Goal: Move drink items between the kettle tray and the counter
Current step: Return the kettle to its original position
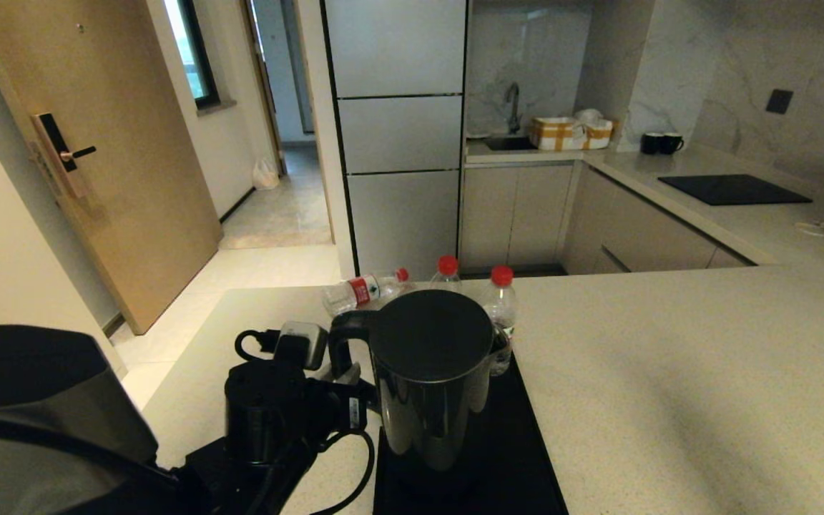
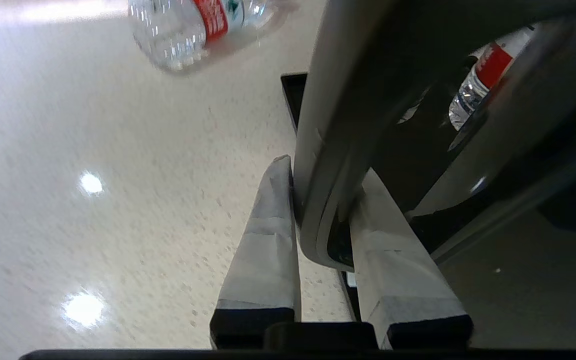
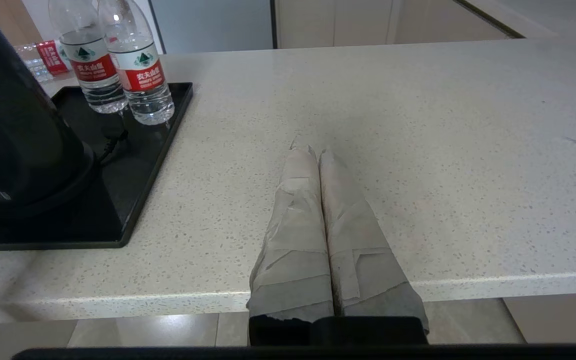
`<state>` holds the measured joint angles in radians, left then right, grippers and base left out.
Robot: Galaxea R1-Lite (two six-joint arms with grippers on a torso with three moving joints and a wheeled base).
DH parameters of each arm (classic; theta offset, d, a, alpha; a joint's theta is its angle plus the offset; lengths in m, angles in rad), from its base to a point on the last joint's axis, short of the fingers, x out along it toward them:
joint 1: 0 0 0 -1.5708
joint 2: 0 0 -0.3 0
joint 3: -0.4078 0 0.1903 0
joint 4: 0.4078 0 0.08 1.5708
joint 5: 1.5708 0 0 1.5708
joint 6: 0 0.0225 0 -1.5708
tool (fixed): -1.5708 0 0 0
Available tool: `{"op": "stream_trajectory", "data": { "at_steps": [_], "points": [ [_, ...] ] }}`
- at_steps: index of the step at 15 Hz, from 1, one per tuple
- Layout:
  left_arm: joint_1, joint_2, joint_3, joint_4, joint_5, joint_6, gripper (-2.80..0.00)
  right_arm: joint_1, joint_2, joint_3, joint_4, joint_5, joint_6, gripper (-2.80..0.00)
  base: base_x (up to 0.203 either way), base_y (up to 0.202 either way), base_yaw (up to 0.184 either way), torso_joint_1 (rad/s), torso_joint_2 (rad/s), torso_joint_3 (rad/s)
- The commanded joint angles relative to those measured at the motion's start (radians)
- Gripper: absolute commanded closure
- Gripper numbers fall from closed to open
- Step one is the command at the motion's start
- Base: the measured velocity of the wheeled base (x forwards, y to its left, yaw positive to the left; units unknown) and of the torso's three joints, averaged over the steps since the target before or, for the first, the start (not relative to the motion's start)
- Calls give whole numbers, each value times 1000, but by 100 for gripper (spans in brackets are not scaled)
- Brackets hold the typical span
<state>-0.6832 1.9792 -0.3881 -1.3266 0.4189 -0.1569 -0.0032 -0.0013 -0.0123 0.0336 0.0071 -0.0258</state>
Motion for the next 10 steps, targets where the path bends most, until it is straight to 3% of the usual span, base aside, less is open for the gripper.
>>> {"op": "stream_trajectory", "data": {
  "at_steps": [1,10],
  "points": [
    [-2,-30,-2,-8,5,28,0,0,1,0,0,1,0,0,0,0,0,0,0,0],
    [-21,15,3,-9,4,33,0,0,1,0,0,1,0,0,0,0,0,0,0,0]
  ]
}}
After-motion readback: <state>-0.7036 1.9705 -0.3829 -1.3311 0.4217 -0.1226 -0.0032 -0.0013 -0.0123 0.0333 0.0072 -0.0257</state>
